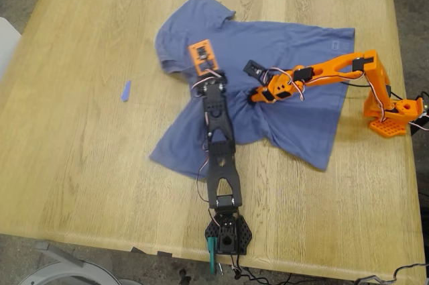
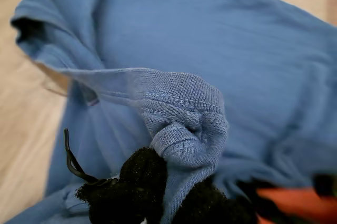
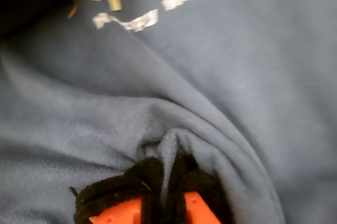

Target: Fold a T-shirt

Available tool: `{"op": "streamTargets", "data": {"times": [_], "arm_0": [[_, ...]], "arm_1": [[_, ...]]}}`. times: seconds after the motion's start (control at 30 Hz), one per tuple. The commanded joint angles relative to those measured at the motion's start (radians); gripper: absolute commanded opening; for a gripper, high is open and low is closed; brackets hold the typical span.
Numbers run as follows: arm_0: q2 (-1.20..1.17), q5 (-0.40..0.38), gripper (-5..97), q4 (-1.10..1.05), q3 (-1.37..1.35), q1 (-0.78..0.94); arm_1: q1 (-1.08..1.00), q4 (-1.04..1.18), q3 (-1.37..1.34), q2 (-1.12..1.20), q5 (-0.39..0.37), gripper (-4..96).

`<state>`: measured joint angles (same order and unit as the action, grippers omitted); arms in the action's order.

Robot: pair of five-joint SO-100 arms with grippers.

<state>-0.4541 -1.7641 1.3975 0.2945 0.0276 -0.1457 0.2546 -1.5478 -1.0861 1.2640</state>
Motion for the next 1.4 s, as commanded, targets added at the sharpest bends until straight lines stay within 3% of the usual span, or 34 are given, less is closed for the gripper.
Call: {"op": "streamTargets", "data": {"times": [0.0,0.47,0.8,1.37], "arm_0": [[-0.233,-0.008,0,0.002,0.041,-0.086],[-0.241,-0.005,0,0.015,0.038,-0.436],[-0.169,-0.009,0,-0.038,0.037,-0.761],[0.284,-0.008,0,-0.345,0.040,-0.876]], "arm_1": [[-0.084,-0.009,-0.009,-0.066,-0.008,0.1],[-0.225,-0.100,-0.287,-0.261,-0.002,0.1],[-0.216,-0.104,-0.288,-0.255,0.008,0.1],[-0.169,-0.063,-0.253,-0.253,0.003,0.1]]}}
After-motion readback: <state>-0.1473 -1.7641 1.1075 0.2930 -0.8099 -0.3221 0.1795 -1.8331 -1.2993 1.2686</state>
